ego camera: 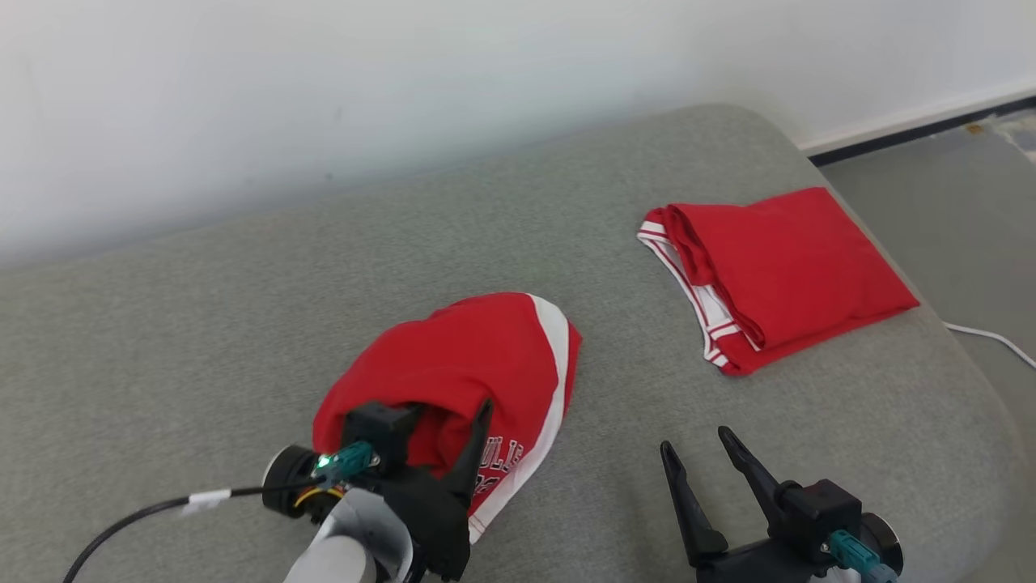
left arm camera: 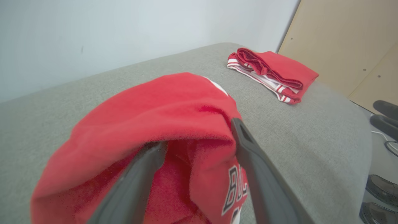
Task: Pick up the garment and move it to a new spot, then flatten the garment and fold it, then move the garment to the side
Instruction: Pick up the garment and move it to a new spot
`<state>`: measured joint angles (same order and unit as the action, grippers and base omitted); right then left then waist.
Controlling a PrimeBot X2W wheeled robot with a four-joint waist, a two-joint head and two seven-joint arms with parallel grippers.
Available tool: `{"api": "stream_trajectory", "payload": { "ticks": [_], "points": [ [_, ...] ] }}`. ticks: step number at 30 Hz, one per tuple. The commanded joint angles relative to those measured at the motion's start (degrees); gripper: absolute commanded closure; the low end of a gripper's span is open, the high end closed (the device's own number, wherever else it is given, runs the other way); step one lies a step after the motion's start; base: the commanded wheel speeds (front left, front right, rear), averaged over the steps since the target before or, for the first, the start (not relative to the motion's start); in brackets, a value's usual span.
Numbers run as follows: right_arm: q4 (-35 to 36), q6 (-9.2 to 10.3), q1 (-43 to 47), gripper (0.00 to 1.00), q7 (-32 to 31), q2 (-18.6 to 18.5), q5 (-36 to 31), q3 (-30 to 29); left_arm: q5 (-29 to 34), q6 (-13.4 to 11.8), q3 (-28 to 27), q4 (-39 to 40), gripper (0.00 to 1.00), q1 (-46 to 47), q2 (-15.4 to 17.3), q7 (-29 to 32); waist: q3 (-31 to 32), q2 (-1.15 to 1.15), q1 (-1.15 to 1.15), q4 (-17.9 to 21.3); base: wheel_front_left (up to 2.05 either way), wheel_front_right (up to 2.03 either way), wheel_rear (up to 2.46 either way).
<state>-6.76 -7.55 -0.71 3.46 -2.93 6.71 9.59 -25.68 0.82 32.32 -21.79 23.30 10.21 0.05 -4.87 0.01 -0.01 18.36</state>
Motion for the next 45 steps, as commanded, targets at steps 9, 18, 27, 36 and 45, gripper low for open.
{"api": "stream_trajectory", "payload": {
  "ticks": [9, 18, 27, 36, 45],
  "points": [
    [0.99, 0.13, 2.29, 0.00, -1.19, 0.09, -0.91, -1.21, -2.11, -3.93, -3.43, 9.50, 0.00, -10.06, 3.60, -3.24, 4.13, -0.01, 0.01, -7.90, 0.00, 0.00, 0.00],
    [2.00, 0.13, 3.36, 0.00, -0.47, 0.08, -0.89, -4.02, -1.20, -7.90, -10.78, 16.23, 0.00, -20.49, 7.02, -14.63, 6.09, -0.01, 0.01, -11.33, 0.00, 0.00, 0.00],
    [1.53, 0.13, 4.37, 0.00, 2.45, -0.12, -1.04, -8.53, 4.42, -3.52, -26.09, 26.11, 0.00, -30.04, 0.42, -15.24, 7.30, -0.01, 0.01, -13.91, 0.00, 0.00, 0.00],
    [-1.48, 0.13, 6.03, 0.00, 2.62, -1.42, -0.87, -11.63, 9.67, 4.78, -34.25, 22.21, 0.00, -37.72, -3.34, -15.25, 8.47, -0.01, 0.01, -16.29, 0.00, 0.00, 0.00],
    [-2.48, 0.13, 6.86, 0.00, -0.98, -1.72, -0.85, -13.01, 10.12, 6.01, -32.26, 15.67, 0.00, -38.31, -1.72, -15.26, 8.67, -0.01, 0.01, -17.01, 0.00, 0.00, 0.00]
  ]
}}
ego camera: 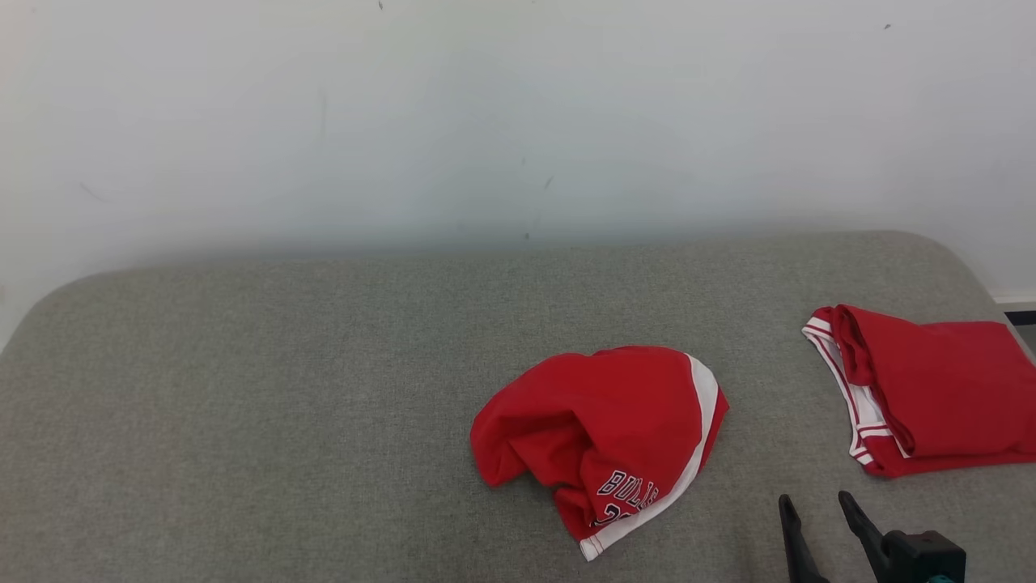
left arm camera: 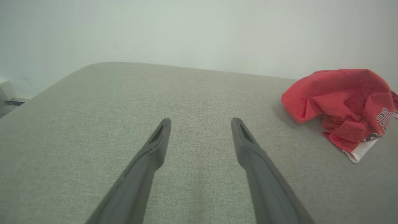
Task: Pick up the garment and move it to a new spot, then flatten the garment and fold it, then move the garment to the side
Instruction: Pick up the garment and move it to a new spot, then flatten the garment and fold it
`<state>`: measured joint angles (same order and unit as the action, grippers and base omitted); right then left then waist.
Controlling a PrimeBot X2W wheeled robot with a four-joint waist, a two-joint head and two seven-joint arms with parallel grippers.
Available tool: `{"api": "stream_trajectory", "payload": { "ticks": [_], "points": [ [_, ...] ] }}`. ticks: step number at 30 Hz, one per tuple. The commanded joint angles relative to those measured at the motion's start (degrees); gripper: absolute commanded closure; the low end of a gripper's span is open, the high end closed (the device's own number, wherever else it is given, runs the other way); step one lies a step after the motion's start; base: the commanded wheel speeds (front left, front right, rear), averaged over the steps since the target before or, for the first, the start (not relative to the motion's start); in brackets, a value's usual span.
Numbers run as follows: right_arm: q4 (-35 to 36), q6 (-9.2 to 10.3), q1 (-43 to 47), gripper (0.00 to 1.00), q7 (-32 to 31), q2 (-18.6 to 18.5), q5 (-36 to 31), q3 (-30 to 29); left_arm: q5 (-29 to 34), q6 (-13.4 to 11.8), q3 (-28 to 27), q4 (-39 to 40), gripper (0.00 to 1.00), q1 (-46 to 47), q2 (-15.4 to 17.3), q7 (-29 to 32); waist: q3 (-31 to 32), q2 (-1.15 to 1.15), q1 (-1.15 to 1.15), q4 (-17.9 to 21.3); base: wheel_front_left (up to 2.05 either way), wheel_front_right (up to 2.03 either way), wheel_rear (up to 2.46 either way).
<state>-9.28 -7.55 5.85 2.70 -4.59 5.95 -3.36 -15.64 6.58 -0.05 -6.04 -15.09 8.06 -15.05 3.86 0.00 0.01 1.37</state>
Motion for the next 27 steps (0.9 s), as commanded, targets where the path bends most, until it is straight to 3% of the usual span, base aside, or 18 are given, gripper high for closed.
{"api": "stream_trajectory", "payload": {
  "ticks": [1, 27],
  "points": [
    [0.08, 0.13, 0.36, 0.00, -0.50, -0.01, -0.10, -0.04, -0.09, 0.32, 0.19, -0.29, 0.00, 0.28, 0.53, -0.16, -0.13, 0.00, -0.01, -0.02, 0.00, 0.00, 0.00],
    [0.90, 0.13, -0.09, 0.00, -0.84, 0.74, -0.62, 0.89, -0.73, -0.04, 1.88, -0.32, 0.00, 0.92, 0.91, -0.17, -1.32, 0.00, -0.01, 0.65, 0.00, 0.00, 0.00]
  ]
}}
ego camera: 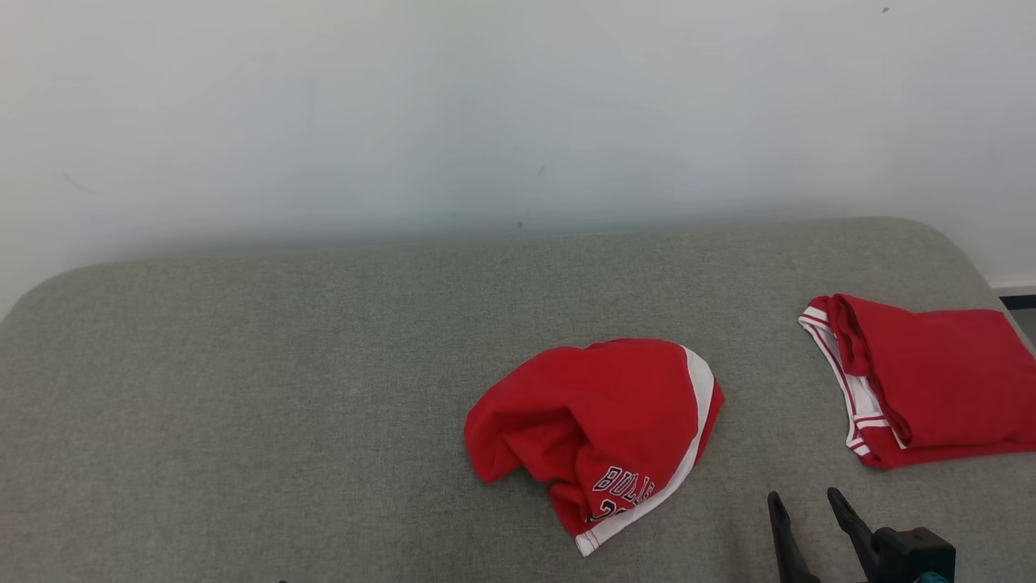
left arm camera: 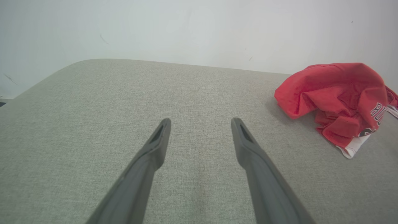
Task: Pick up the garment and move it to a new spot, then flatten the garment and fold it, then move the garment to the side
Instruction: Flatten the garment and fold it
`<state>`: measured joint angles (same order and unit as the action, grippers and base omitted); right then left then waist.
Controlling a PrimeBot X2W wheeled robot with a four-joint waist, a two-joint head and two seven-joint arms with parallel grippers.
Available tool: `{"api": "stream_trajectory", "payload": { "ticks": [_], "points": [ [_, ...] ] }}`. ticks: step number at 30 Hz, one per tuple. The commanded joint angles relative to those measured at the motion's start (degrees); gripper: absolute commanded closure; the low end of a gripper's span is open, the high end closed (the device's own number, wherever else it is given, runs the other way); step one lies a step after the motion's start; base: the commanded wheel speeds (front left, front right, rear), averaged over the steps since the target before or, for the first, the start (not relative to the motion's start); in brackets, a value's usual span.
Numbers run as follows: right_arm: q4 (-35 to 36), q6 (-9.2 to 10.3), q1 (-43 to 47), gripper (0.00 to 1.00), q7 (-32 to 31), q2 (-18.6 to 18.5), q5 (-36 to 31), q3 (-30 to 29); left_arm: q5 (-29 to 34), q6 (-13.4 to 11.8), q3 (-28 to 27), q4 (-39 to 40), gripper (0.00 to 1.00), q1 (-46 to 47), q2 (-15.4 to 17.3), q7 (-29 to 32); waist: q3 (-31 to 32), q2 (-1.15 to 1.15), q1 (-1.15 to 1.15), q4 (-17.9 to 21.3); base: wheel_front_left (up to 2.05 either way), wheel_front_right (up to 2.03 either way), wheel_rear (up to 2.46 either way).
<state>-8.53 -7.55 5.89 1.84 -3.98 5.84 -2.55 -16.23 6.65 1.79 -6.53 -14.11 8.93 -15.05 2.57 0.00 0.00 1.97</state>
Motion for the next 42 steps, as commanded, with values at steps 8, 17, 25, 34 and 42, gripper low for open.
{"api": "stream_trajectory", "payload": {
  "ticks": [8, 17, 25, 34, 42],
  "points": [
    [0.51, 0.13, -1.07, 0.00, -0.24, 0.14, -0.40, 1.25, -1.15, 0.19, 1.85, -0.43, 0.00, 3.74, -0.05, 1.56, -0.84, 0.00, 0.00, 1.76, 0.00, 0.00, 0.00],
    [0.77, 0.14, -2.50, 0.00, -0.60, -0.12, -0.02, 2.99, -4.23, 0.83, 7.99, -8.48, 0.00, 15.87, 1.44, 8.67, -3.36, 0.00, 0.00, 8.01, 0.00, 0.00, 0.00],
    [0.86, 0.14, -3.63, 0.00, -0.25, -0.40, -0.01, 3.03, -7.18, 0.79, 12.21, -18.20, 0.00, 25.80, 3.74, 13.13, -6.01, 0.00, 0.00, 16.15, 0.00, 0.00, 0.00],
    [-0.34, 0.14, -4.41, 0.00, 0.70, 0.01, 0.40, 3.28, -7.37, 0.24, 13.16, -24.51, 0.02, 31.01, 4.52, 12.62, -7.12, 0.00, 0.00, 20.74, 0.00, 0.00, 0.00],
    [-0.72, 0.14, -4.38, 0.00, 1.00, 0.00, -0.18, 3.08, -3.82, -0.83, 15.64, -25.11, 1.00, 38.54, 2.36, 6.58, -6.56, 0.00, 0.00, 19.48, 0.00, 0.00, 0.00]
  ]
}}
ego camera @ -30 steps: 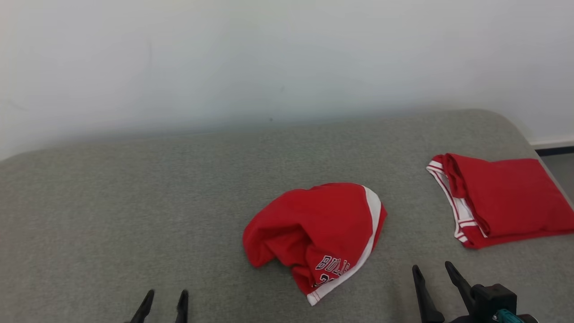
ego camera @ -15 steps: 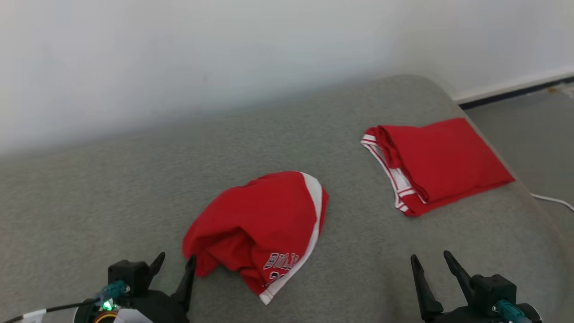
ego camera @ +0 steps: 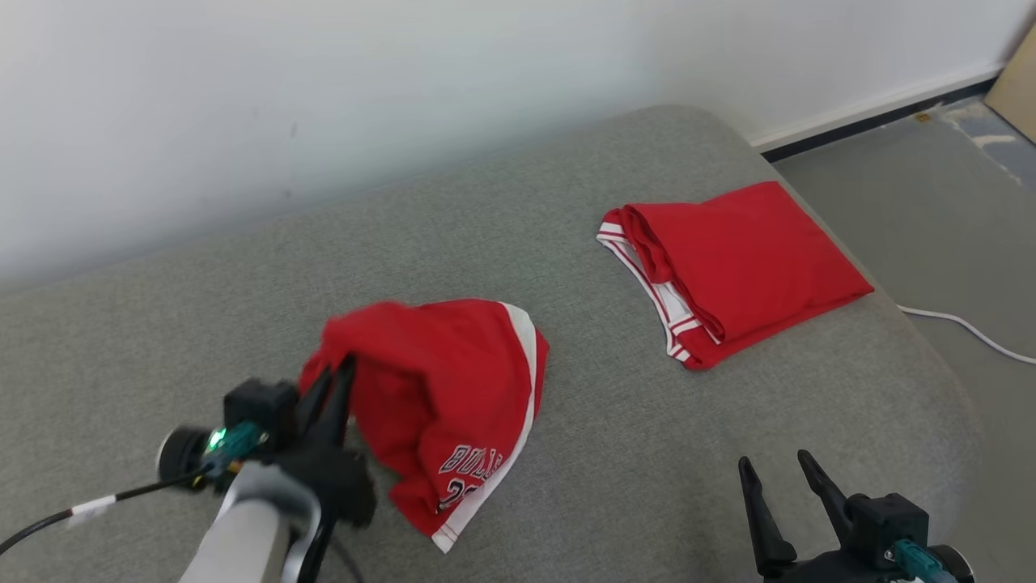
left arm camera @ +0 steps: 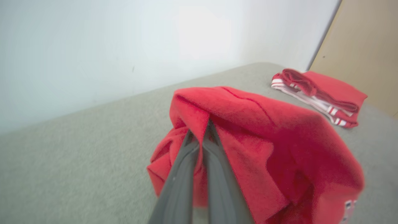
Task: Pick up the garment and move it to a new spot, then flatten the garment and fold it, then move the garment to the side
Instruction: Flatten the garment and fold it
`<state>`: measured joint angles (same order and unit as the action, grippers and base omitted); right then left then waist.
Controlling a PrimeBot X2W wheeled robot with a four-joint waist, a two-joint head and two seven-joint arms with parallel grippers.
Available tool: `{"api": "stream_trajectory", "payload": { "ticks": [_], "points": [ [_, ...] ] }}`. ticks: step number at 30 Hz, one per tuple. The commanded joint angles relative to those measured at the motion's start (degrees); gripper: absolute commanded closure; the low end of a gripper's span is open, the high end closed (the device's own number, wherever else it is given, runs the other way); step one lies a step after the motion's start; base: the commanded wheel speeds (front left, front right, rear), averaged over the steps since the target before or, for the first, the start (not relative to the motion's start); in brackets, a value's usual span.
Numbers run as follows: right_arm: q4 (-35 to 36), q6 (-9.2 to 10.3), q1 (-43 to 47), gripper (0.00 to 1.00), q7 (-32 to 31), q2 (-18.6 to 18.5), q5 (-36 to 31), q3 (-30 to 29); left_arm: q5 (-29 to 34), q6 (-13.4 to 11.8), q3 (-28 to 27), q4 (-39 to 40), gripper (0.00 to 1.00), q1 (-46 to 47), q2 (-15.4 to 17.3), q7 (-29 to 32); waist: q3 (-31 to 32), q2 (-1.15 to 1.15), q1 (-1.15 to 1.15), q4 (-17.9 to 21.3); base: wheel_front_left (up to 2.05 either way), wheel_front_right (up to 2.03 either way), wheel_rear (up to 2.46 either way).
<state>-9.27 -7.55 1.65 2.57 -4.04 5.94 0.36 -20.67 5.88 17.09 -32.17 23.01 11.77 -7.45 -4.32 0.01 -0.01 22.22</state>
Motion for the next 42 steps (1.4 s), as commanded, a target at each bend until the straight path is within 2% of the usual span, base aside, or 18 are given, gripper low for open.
{"api": "stream_trajectory", "payload": {
  "ticks": [1, 6, 12, 14, 18, 20, 25, 26, 27, 28, 31, 36, 40, 42],
  "points": [
    [-0.01, 0.14, -0.12, 0.00, 0.19, -0.03, -0.38, 0.13, 1.23, 0.02, 0.93, 1.05, 1.00, 2.93, -1.16, -2.41, 0.45, -0.01, 0.01, -1.20, 0.00, 0.00, 0.00],
    [0.17, 0.14, -0.27, 0.00, -0.06, -0.08, -0.38, 0.48, 4.21, -0.14, 3.21, 5.96, 1.00, 10.74, -4.66, -6.90, 1.15, -0.01, 0.01, -3.40, 0.00, 0.00, 0.00],
    [0.12, 0.14, 0.81, 0.00, -0.08, 0.00, -0.40, 0.04, 6.11, -1.94, 3.12, 18.84, 1.00, 14.29, -7.11, -7.73, 1.89, -0.01, 0.01, -6.97, 0.00, 0.00, 0.00],
    [0.32, 0.14, 1.24, 0.00, -0.14, 0.08, -0.37, -0.21, 5.26, -2.64, 3.35, 21.67, 1.00, 8.68, -6.91, -7.68, 2.21, -0.01, 0.01, -9.34, 0.00, 0.00, 0.00],
    [0.42, 0.14, 1.77, 0.00, -0.23, 0.26, -0.04, -0.04, 4.07, -3.74, 3.34, 21.27, 1.00, -1.78, -4.54, -5.28, 2.28, -0.01, 0.01, -12.71, 0.00, 0.00, 0.00],
    [0.46, 0.14, 1.81, 0.00, -0.20, 0.26, 0.07, -0.12, 3.49, -3.75, 3.38, 20.73, 1.00, -4.72, -3.92, -4.62, 2.27, -0.01, 0.01, -13.52, 0.00, 0.00, 0.00],
    [0.71, 0.14, 1.83, 0.00, -0.29, 0.41, 0.02, -0.06, 0.89, -3.04, 3.22, 18.01, 1.00, -16.44, 0.06, -0.86, 1.89, -0.01, 0.01, -17.29, 0.00, 0.00, 0.00],
    [0.78, 0.14, 1.86, 0.00, -0.27, 0.38, 0.03, -0.18, 0.04, -2.87, 3.11, 17.94, 0.80, -18.09, 0.67, 0.17, 1.79, -0.01, 0.01, -17.95, 0.00, 0.00, 0.00],
    [0.80, 0.14, 1.91, 0.00, -0.31, 0.39, 0.01, -0.23, -0.81, -2.46, 2.99, 18.05, 0.20, -19.59, 1.35, 1.36, 1.71, -0.01, 0.01, -18.55, 0.00, 0.00, 0.00],
    [0.79, 0.14, 1.92, 0.00, -0.32, 0.42, 0.03, -0.19, -1.43, -2.38, 2.85, 18.13, 0.00, -20.81, 2.41, 2.80, 1.62, -0.01, 0.01, -19.07, 0.00, 0.00, 0.00],
    [0.75, 0.14, 1.80, 0.00, -0.21, 0.56, 0.03, 0.01, -2.38, -2.22, 1.98, 19.55, 0.00, -22.91, 5.12, 6.37, 1.39, -0.01, 0.01, -20.00, 0.00, 0.00, 0.00],
    [0.64, 0.14, 1.14, 0.00, -0.17, 0.66, 0.25, 0.60, -2.69, -4.31, -0.13, 23.55, 0.00, -24.43, 9.85, 12.88, 0.97, -0.01, 0.01, -19.29, 0.00, 0.00, 0.00],
    [0.69, 0.14, 1.13, 0.00, -0.06, 0.68, 0.00, 0.34, -2.62, -5.45, -1.65, 29.09, 0.00, -21.80, 11.42, 14.81, 0.13, -0.01, 0.01, -17.47, 0.00, 0.00, 0.00],
    [0.76, 0.14, 0.62, 0.00, 0.07, 0.77, -0.04, 0.38, -2.56, -4.76, -0.81, 30.51, 0.00, -18.76, 11.10, 16.64, -0.64, -0.01, 0.01, -16.25, 0.00, 0.00, 0.00]
  ]
}}
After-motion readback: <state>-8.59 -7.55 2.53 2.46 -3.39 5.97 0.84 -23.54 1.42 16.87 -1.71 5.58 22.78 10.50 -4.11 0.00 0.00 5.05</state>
